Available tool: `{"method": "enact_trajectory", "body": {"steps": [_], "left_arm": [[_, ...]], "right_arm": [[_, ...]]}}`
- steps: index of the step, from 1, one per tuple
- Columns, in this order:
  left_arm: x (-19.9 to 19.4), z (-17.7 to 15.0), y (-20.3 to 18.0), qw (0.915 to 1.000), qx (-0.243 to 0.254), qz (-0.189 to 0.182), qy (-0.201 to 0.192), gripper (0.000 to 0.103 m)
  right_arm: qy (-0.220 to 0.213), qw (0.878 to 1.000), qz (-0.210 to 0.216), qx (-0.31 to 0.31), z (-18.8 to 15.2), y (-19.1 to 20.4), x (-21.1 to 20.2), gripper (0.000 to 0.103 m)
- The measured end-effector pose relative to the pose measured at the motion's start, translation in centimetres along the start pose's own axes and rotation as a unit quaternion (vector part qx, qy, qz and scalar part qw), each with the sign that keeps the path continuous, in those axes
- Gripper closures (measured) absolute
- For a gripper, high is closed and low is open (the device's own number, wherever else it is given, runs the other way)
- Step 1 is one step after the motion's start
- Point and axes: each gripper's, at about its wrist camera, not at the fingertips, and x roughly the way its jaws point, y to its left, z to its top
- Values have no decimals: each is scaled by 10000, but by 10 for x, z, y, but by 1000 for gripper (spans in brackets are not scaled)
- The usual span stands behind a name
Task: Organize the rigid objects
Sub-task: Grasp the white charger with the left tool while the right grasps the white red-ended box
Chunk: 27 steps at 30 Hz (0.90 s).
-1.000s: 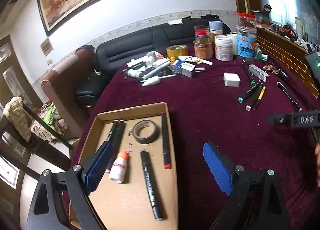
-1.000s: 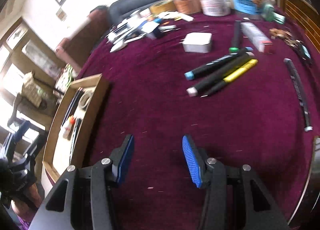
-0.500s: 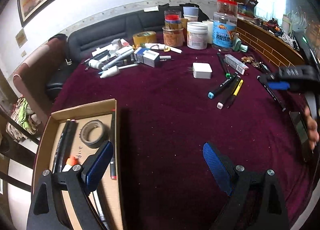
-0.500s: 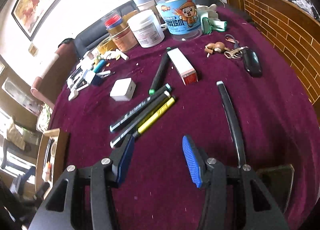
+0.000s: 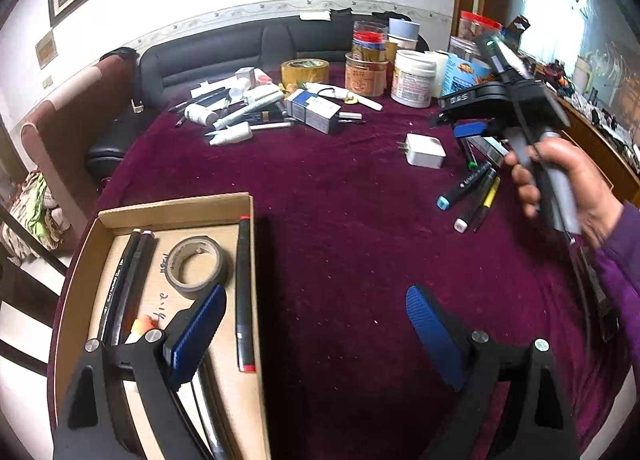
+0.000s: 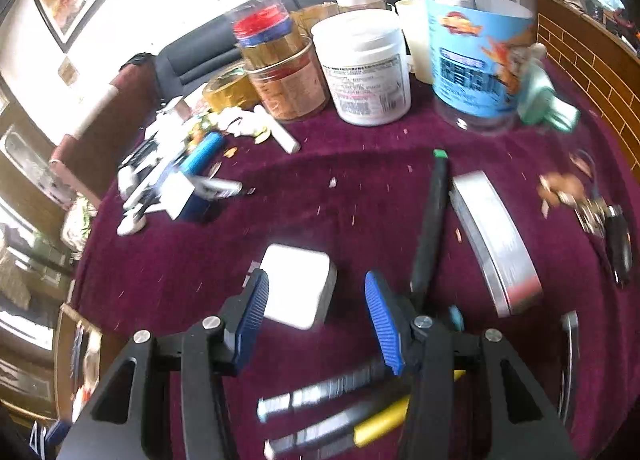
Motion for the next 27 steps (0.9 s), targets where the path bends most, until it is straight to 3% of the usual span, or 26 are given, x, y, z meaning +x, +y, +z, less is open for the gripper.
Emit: {"method": "enact_trajectory", "body": {"steps": [4, 5, 7, 9, 11, 14, 15, 18, 20, 22, 27], "left_arm": [[3, 3, 11, 9999, -155, -54, -11, 9], [4, 2, 13, 9999, -163, -31, 0, 9], [7, 2, 16, 9998, -190, -3, 21, 9], [11, 3, 17, 9997, -249, -50, 49, 9], [16, 5, 15, 9994, -294, -154, 103, 9], [21, 13, 10, 9990, -301, -288, 155, 9], [24, 20, 7, 9990, -299, -296, 158, 9], [37, 45, -8, 9997, -89, -216, 45, 9], [52, 65, -24, 9992, 208, -269, -198, 9], [73, 81, -39, 9977, 627, -20, -261, 9], [126, 99, -73, 9854, 1679, 154, -225, 9]], "right_arm": [[399, 9984, 343, -195, 11, 11, 28, 54], [542, 9972, 378, -350, 9, 17, 33, 50], [799, 9930, 393, -771, -2, 34, 36, 48], [1016, 9867, 663, -1078, -18, 49, 32, 47], [1310, 9749, 1004, -1496, -42, 68, 26, 47], [1849, 9401, 1875, -2164, -84, 96, 8, 47], [1773, 9401, 1851, -2248, -89, 97, 1, 47], [1316, 9571, 1709, -1934, -91, 74, -27, 47], [903, 9751, 1380, -1480, -85, 44, -42, 47], [457, 9902, 877, -991, -77, 5, -57, 47], [200, 9983, 545, -34, -65, -68, -75, 47]]}}
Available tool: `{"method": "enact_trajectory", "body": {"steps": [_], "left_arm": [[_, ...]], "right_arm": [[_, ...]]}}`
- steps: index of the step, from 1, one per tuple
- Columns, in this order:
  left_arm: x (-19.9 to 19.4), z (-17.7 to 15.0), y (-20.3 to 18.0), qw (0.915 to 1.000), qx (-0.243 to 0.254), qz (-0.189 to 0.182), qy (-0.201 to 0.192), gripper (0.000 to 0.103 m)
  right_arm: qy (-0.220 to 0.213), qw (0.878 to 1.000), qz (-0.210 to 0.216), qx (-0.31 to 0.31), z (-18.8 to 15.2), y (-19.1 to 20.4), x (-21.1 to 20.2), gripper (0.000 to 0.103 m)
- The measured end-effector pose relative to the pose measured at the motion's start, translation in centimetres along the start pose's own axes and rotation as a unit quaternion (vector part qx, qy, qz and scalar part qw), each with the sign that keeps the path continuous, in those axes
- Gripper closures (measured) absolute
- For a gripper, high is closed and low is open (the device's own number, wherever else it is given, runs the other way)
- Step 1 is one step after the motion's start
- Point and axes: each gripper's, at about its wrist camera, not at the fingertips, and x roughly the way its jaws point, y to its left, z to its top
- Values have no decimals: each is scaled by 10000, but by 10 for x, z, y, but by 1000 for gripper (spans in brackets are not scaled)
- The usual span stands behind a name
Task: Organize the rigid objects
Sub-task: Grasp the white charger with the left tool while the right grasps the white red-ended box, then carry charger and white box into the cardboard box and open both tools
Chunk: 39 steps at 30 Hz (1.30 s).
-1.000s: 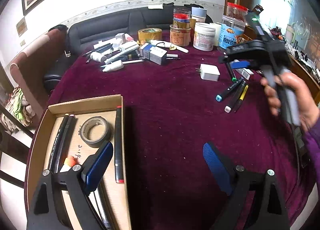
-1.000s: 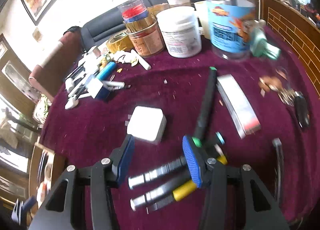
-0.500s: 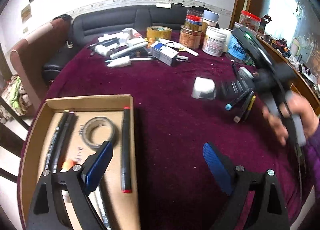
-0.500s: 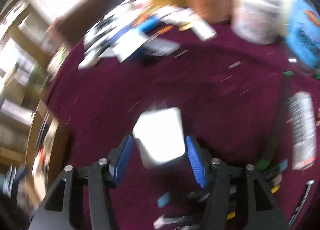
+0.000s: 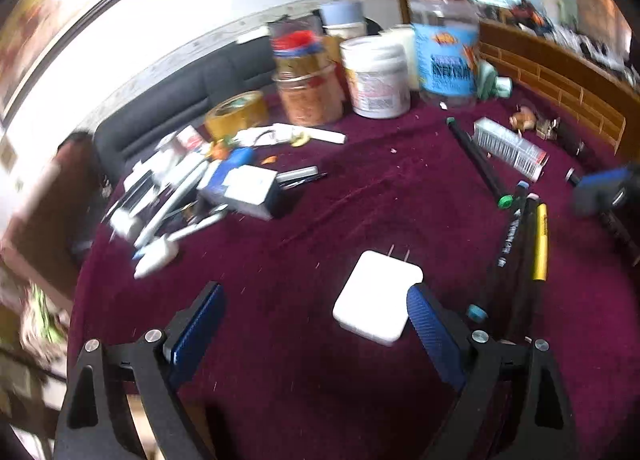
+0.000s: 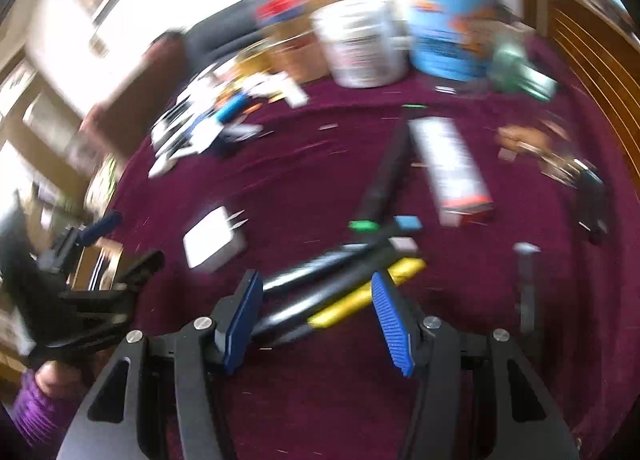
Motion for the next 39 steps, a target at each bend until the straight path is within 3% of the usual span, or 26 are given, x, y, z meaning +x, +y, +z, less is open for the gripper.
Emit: {"method": "enact_trajectory", "body": {"steps": [2, 3, 7, 9, 10, 11, 13, 17, 25, 26, 27, 33, 39], "left_arm": [[9, 4, -1, 9998, 125, -130, -77, 9], [15, 6, -2, 9992, 161, -371, -6, 9], [47, 10, -14, 9945, 276, -780, 648, 9], [49, 11, -15, 9940, 194, -843, 672, 8], [50, 12, -15, 9929, 134, -931, 724, 12], [50, 12, -14, 9918, 44, -1006, 783, 26], [50, 11, -11, 9869, -257, -1322, 888, 44], [42, 5, -13, 9861, -323, -1314, 967, 51], [-11, -10, 11, 9834, -807, -1473, 687, 52], [-19, -13, 14, 9837, -836, -1469, 622, 52], [-30, -16, 17, 9839, -863, -1468, 549, 52], [-83, -47, 50, 9822, -1241, -1388, 259, 52], [-132, -99, 97, 9774, -1854, -998, 195, 53]], "right_arm": [[-86, 9998, -113, 129, 0, -17, -11, 47], [-111, 9997, -149, 167, 1, -23, -14, 47], [-191, 9991, -206, 326, 11, -43, -13, 47], [-270, 9985, -249, 407, 19, -46, -12, 47], [-328, 9980, -278, 455, 26, -48, -10, 47], [-346, 9978, -329, 462, 33, -49, -7, 47], [-317, 9975, -508, 378, 46, -49, -2, 47], [-216, 9956, -886, 225, 69, -49, 16, 47], [341, 9870, -1567, -131, 84, -43, 69, 47], [367, 9864, -1594, -138, 83, -44, 72, 51], [373, 9862, -1609, -115, 80, -45, 75, 76], [101, 9896, -1432, 67, 65, -44, 47, 75], [-222, 9970, -725, 174, 35, -17, -13, 75]]}}
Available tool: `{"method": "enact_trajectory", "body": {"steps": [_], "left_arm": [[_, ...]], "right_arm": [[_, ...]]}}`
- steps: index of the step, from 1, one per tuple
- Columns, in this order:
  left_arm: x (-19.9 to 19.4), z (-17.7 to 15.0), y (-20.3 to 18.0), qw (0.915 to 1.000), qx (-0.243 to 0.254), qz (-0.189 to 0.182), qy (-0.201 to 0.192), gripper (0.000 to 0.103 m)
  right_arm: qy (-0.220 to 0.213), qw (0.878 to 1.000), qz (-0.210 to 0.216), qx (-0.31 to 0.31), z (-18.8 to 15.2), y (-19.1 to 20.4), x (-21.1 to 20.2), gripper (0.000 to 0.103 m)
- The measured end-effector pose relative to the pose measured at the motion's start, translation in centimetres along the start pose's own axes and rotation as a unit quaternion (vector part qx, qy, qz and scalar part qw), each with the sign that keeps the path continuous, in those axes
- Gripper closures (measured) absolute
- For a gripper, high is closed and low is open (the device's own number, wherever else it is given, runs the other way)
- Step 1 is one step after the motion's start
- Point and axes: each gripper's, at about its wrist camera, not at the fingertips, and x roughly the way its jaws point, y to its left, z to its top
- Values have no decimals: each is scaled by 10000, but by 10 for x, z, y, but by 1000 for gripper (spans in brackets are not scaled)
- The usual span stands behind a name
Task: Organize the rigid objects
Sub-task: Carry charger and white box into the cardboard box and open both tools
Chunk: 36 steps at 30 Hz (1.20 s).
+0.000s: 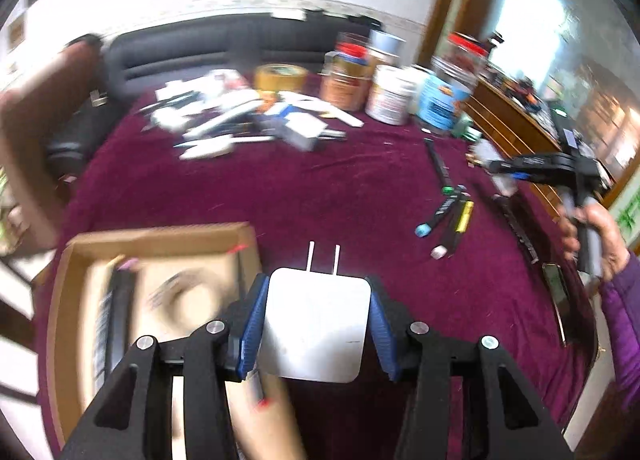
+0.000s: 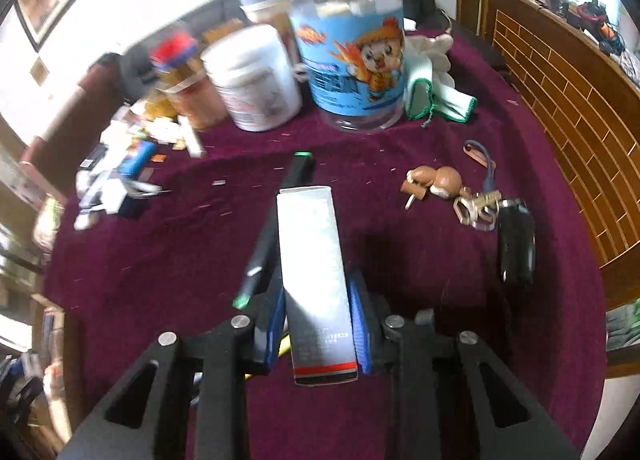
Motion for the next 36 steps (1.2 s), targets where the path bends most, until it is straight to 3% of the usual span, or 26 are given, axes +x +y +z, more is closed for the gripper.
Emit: {"method": "enact_trajectory", "body": {"steps": [8, 16, 23, 26, 29, 36], "left_arm": [[-58, -64, 67, 9956, -701, 618, -50, 55], [-64, -108, 107, 9900, -1129, 848, 27, 62], [-39, -119, 129, 9870, -1418, 739, 161, 62], [-36, -119, 127, 9875, -1266, 930, 103, 62], [-36, -119, 126, 9876, -1090, 1129, 21, 62], [-30, -108, 138, 9870, -1254, 1009, -18, 62]], "right_arm": [[61, 9925, 1105, -518, -62, 93, -43, 75], [509, 9700, 2120, -1072, -130, 209, -37, 75], [1020, 9488, 2504, -1631, -176, 297, -20, 75], [1228, 9408, 2602, -1793, -193, 324, -12, 75], [1398, 9342, 2643, -1947, -206, 345, -4, 75], [1617, 9291, 2552, -2134, -224, 367, 11, 75]]}}
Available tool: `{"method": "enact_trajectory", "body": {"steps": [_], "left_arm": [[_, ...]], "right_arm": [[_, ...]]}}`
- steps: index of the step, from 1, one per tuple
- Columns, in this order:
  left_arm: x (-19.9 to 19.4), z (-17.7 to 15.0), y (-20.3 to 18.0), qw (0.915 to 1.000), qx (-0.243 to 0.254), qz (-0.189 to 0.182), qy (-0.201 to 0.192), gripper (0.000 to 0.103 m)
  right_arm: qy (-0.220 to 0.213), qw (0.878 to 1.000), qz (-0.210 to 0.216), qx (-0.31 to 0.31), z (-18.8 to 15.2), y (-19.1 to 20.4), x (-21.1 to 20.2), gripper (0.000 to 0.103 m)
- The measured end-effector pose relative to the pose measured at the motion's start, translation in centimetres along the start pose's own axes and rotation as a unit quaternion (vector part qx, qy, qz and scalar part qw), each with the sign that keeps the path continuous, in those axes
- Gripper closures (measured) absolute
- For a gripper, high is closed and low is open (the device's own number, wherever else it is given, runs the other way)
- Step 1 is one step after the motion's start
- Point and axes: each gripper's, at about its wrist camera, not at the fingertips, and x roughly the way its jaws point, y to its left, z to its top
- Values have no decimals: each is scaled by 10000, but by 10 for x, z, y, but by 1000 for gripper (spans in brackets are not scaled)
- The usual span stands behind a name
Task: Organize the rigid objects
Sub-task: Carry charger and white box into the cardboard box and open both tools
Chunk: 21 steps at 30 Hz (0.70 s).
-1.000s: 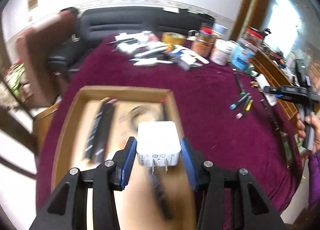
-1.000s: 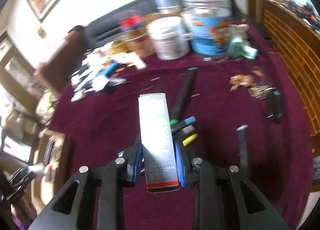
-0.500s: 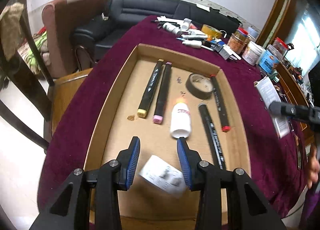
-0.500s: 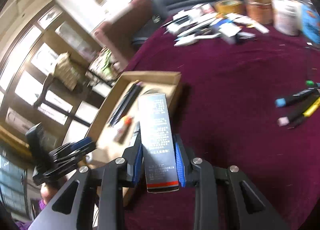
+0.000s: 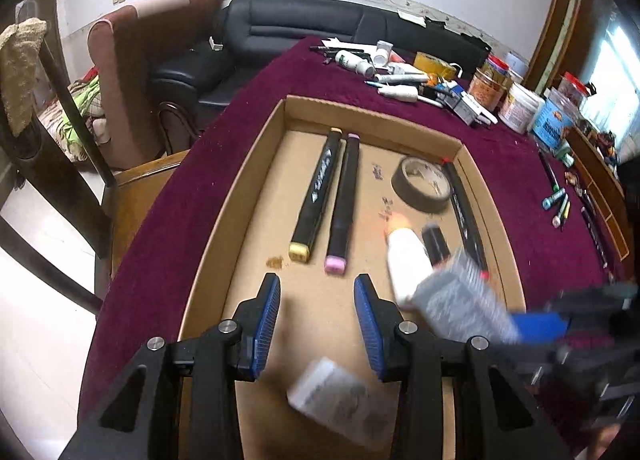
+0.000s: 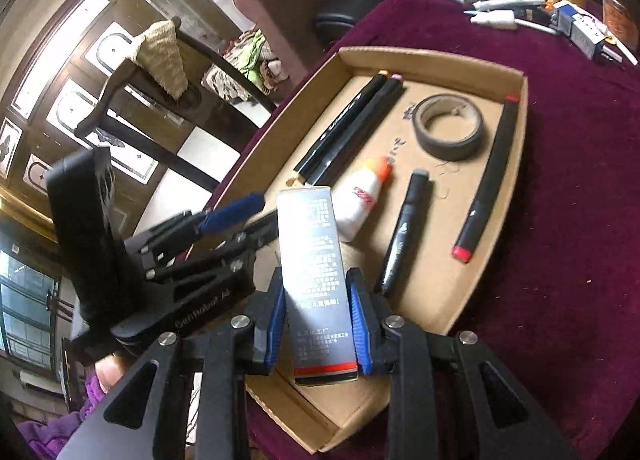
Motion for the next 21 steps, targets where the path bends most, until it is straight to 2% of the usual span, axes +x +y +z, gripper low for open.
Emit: {"method": "enact_trajectory", "body": {"steps": [3, 8, 10, 11, 13, 15, 17, 19, 21], "left_arm": [[5, 12, 2, 9996, -227, -189, -24, 62], [18, 31, -1, 9988, -441, -216, -56, 61], [20, 35, -1, 9981, -508, -359, -20, 61], [17, 37, -3, 9979, -512, -379, -134, 58], [11, 40, -7, 9982, -433, -173, -389, 50], [1, 44, -9, 9962, -379, -85, -783, 46], [-5, 50, -11, 9937, -362, 36, -1058, 32], [-9, 58, -13, 9907, -267, 174, -1326, 32], [-10, 65, -17, 9900, -79, 186, -1398, 32]], "right_arm": [[66, 10000, -5, 61, -2, 1, 8, 75], [135, 9998, -120, 71, -4, 2, 15, 75], [161, 9997, -177, 70, -3, 2, 19, 74], [165, 9996, -201, 60, -2, 3, 20, 74], [150, 9994, -301, -7, 0, 5, 23, 74], [145, 9989, -434, -118, 1, 9, 28, 75], [166, 9987, -452, -174, 1, 13, 32, 74], [165, 9983, -477, -279, 0, 17, 34, 74], [202, 9977, -534, -368, 0, 21, 37, 71]]}}
